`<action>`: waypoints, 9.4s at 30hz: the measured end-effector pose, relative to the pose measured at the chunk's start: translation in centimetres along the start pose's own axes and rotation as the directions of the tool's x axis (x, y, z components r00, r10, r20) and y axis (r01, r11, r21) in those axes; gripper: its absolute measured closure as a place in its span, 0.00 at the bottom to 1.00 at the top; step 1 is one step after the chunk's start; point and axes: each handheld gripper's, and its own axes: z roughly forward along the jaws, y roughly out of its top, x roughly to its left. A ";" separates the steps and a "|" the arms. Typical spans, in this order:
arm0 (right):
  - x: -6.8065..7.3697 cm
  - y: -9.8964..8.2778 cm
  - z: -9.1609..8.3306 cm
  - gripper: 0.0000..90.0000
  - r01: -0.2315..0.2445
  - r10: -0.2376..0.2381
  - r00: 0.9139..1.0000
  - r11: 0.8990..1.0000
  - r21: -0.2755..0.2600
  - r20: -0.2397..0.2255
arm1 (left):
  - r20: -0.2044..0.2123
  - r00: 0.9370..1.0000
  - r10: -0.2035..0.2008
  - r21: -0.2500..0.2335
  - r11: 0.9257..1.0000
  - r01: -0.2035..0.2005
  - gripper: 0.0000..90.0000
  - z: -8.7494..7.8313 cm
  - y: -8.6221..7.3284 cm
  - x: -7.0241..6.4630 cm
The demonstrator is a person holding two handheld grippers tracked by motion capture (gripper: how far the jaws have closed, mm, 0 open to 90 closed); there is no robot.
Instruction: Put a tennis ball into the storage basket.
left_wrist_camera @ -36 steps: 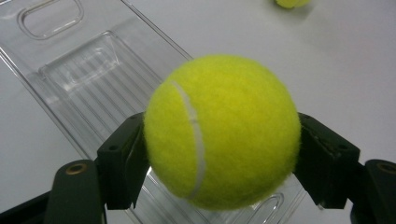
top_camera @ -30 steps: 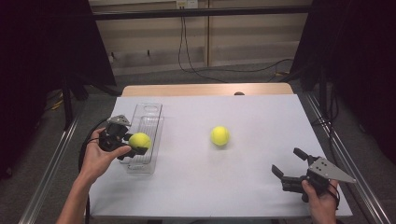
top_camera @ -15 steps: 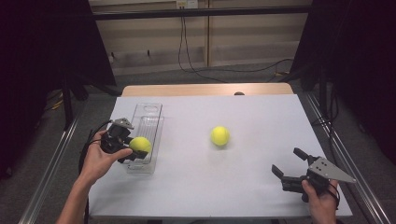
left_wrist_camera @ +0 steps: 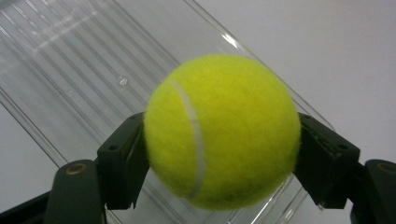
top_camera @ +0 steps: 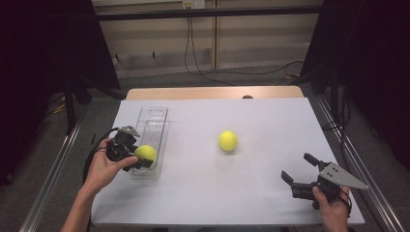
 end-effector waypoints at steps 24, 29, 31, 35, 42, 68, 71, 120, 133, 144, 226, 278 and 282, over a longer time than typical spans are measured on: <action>-0.1 0.0 0.0 0.00 0.001 -0.001 1.000 1.000 -0.002 0.002 | 0.022 0.999 -0.029 0.074 0.997 0.027 0.29 1.5 0.4 0.2; 0.0 0.0 0.0 0.00 0.001 -0.001 1.000 1.000 -0.001 -0.001 | 0.020 0.999 -0.027 0.075 0.997 0.025 0.29 1.5 0.4 0.2; 0.0 0.0 0.0 0.00 0.000 0.000 1.000 1.000 0.000 -0.001 | 0.019 0.999 -0.028 0.078 0.997 0.026 0.29 1.5 0.4 0.2; 0.0 0.0 0.0 0.00 0.000 0.000 1.000 1.000 0.000 -0.001 | 0.012 1.000 -0.027 0.080 0.996 0.026 0.29 1.6 0.5 0.1; 0.0 0.0 0.1 0.00 0.001 -0.001 1.000 1.000 0.002 -0.002 | 0.007 1.000 -0.029 0.098 0.995 0.028 0.28 2.0 0.5 0.1; 0.0 0.0 0.0 0.00 0.000 0.000 1.000 1.000 -0.002 -0.001 | -0.009 0.999 -0.035 0.012 0.999 0.035 0.15 0.6 0.4 0.1; 0.0 0.0 0.0 0.00 0.000 0.000 1.000 1.000 -0.001 -0.001 | -0.015 0.999 -0.031 -0.040 0.999 0.030 0.12 0.1 0.4 0.2; -0.1 0.0 0.0 0.00 -0.001 0.001 1.000 1.000 -0.007 -0.003 | -0.046 0.998 0.031 -0.473 0.879 -0.049 0.04 0.3 4.3 -5.6; -0.1 0.0 -0.1 0.00 -0.001 0.001 1.000 1.000 -0.007 -0.005 | -0.029 0.998 0.052 -0.562 0.825 -0.059 0.04 1.0 5.4 -6.1; -0.1 0.0 -0.1 0.00 -0.001 0.001 1.000 1.000 -0.008 -0.003 | -0.003 0.999 0.051 -0.609 0.792 -0.042 0.03 1.8 6.3 -6.2; -0.1 0.0 -0.1 0.00 -0.003 0.003 1.000 1.000 -0.006 -0.014 | 0.052 0.983 0.176 -0.406 0.903 -0.140 0.06 12.1 16.8 -9.7; -0.2 -0.1 -0.1 0.00 0.000 0.000 1.000 1.000 -0.001 -0.021 | 0.157 0.956 0.247 -0.001 0.968 -0.250 0.17 16.2 19.8 -8.7; -0.2 -0.1 -0.1 0.00 -0.002 0.002 1.000 1.000 -0.002 -0.020 | 0.176 0.956 0.235 -0.002 0.971 -0.239 0.22 16.6 19.7 -8.6</action>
